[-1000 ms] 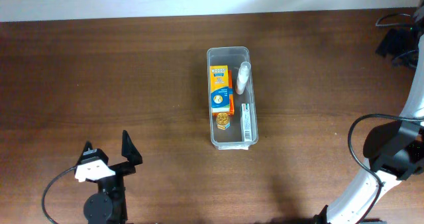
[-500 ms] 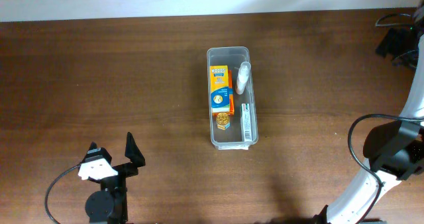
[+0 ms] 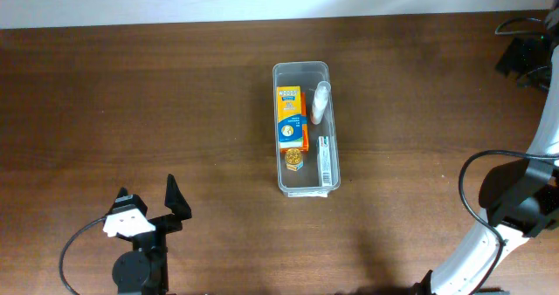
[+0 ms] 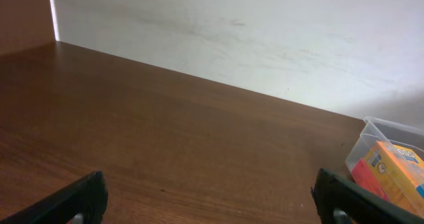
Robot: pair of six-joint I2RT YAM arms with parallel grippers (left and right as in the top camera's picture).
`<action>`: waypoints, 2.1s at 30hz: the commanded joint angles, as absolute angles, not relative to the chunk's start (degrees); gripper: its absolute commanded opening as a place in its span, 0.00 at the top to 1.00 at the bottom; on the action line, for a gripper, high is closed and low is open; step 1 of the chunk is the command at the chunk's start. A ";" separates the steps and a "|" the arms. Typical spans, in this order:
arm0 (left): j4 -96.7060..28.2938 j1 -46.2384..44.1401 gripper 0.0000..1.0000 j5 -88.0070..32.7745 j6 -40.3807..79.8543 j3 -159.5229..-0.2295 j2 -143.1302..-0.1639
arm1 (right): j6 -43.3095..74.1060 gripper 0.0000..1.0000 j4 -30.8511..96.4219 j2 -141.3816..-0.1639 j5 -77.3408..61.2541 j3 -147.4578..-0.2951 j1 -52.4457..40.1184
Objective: Pack container
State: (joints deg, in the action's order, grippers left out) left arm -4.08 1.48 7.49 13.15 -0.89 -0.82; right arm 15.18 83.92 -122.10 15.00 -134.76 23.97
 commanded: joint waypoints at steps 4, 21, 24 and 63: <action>-4.10 1.56 0.01 6.68 13.65 -0.51 -0.30 | 15.42 0.02 83.92 -122.26 15.68 -135.17 24.40; -4.10 1.56 0.01 6.68 13.67 -0.51 -0.30 | 15.42 0.02 83.92 -122.26 15.68 -135.17 24.40; -4.10 1.56 0.01 6.68 13.67 -0.51 -0.30 | 15.42 0.02 83.92 -122.26 15.68 -135.17 24.40; -4.10 1.56 0.01 6.70 13.65 -0.51 -0.30 | -0.64 0.02 31.92 -68.10 7.16 -87.42 7.92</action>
State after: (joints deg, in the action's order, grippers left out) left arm -4.08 1.48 7.49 13.15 -0.89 -0.78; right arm -0.16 34.22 -74.41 11.70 -93.84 10.70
